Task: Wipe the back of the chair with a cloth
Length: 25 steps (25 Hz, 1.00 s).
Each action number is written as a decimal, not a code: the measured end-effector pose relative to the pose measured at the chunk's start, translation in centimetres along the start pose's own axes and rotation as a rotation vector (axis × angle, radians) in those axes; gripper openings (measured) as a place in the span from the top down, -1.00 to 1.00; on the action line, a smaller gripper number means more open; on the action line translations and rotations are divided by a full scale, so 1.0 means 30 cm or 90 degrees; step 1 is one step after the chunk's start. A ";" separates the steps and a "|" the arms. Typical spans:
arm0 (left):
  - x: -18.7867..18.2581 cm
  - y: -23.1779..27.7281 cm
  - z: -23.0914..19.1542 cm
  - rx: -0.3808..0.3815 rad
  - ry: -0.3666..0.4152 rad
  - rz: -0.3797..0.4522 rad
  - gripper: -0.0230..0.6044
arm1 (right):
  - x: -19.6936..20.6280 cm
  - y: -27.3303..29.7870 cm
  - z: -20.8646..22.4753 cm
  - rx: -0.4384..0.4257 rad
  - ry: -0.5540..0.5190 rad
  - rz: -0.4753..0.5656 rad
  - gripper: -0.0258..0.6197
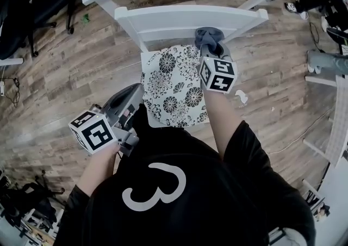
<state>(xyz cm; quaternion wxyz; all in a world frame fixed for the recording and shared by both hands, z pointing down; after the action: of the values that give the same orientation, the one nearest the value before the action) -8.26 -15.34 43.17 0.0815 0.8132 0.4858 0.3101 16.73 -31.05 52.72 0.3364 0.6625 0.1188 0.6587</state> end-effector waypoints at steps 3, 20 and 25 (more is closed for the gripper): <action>0.005 0.022 0.029 0.000 0.006 0.001 0.88 | -0.001 -0.018 0.080 0.018 0.008 0.000 0.79; 0.081 -0.081 0.125 -0.065 0.024 0.042 0.88 | -0.008 -0.083 0.223 0.005 0.006 -0.010 0.79; 0.089 -0.110 0.189 -0.060 0.081 0.031 0.88 | -0.030 -0.268 0.138 -0.097 0.008 0.022 0.79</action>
<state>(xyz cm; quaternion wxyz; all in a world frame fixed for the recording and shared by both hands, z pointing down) -6.51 -10.45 38.36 0.0807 0.7985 0.4551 0.3857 22.89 -26.79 47.55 0.3734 0.6327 0.0589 0.6759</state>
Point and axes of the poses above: the fingertips, and each gripper's own axes: y forward along the fingers, z to its right, x out of its underside, the point moved 6 cm from there along -y, backward along the fingers, and after that the axes turned 9 degrees about -z, right-handed, at the moved point
